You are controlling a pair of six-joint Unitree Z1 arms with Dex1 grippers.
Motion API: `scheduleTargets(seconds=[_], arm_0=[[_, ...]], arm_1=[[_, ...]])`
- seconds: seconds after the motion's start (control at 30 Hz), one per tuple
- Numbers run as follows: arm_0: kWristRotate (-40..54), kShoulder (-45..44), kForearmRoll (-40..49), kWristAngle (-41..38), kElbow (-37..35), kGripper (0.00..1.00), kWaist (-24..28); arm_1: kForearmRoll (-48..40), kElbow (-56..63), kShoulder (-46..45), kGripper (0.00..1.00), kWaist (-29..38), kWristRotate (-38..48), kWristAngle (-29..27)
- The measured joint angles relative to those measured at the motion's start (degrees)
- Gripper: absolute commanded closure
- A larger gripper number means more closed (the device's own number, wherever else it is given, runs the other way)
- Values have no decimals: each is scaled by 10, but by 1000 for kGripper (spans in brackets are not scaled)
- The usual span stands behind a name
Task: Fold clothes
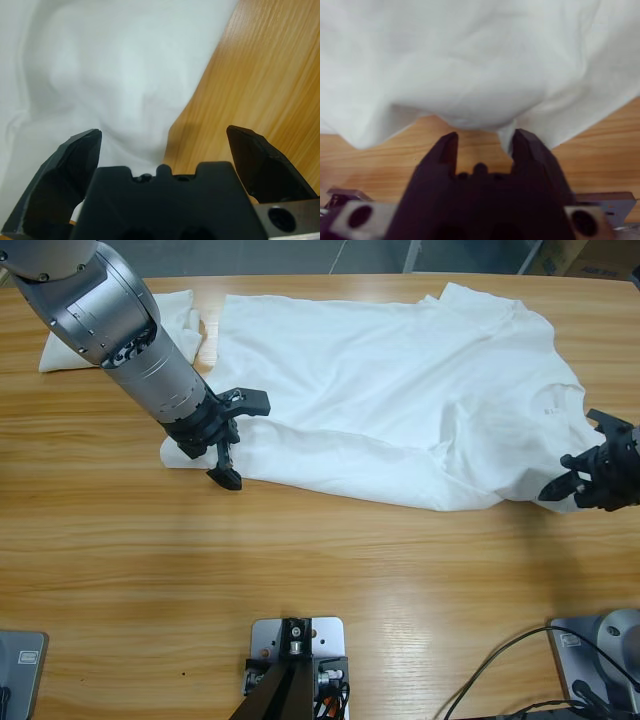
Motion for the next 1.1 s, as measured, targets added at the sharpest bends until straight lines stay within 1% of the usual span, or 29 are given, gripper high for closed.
scheduleTargets(seconds=[0.07, 0.13, 0.23, 0.43, 0.53, 0.6, 0.7, 0.83, 0.87, 0.9, 0.93, 0.97, 1.0, 1.03, 1.1], arm_0=[[0, 0, 0, 0, 0, 50, 0], [0, 0, 0, 0, 0, 50, 0], [0, 0, 0, 0, 0, 50, 0], [0, 0, 0, 0, 0, 50, 0], [0, 0, 0, 0, 0, 50, 0], [0, 0, 0, 0, 0, 50, 1], [0, 0, 0, 0, 0, 50, 2], [0, 0, 0, 0, 0, 50, 2], [0, 0, 0, 0, 0, 50, 2], [0, 0, 0, 0, 0, 50, 2], [0, 0, 0, 0, 0, 50, 2], [0, 0, 0, 0, 0, 50, 2], [0, 0, 0, 0, 0, 50, 2], [0, 0, 0, 0, 0, 50, 2], [0, 0, 0, 0, 0, 50, 2]], arm_1=[[13, -3, 0, 892, 0, 0, 0], [25, -6, 0, 1000, 0, 0, -2], [37, -16, 6, 1000, 0, 0, -9], [55, -41, 26, 1000, -1, -7, -49], [123, -94, 42, 1000, -10, -23, -96], [175, -131, 57, 1000, -29, -29, -119], [224, -160, 77, 1000, -54, -31, -127], [263, -177, 112, 1000, -60, -30, -136], [273, -180, 118, 923, -60, -27, -136], [283, -184, 123, 717, -60, -21, -136], [296, -188, 127, 412, -60, -12, -136], [308, -190, 129, 132, -60, 0, -136], [322, -192, 131, 24, -60, 15, -137], [338, -194, 131, 0, -60, 35, -139], [368, -198, 131, 0, -60, 75, -154]])
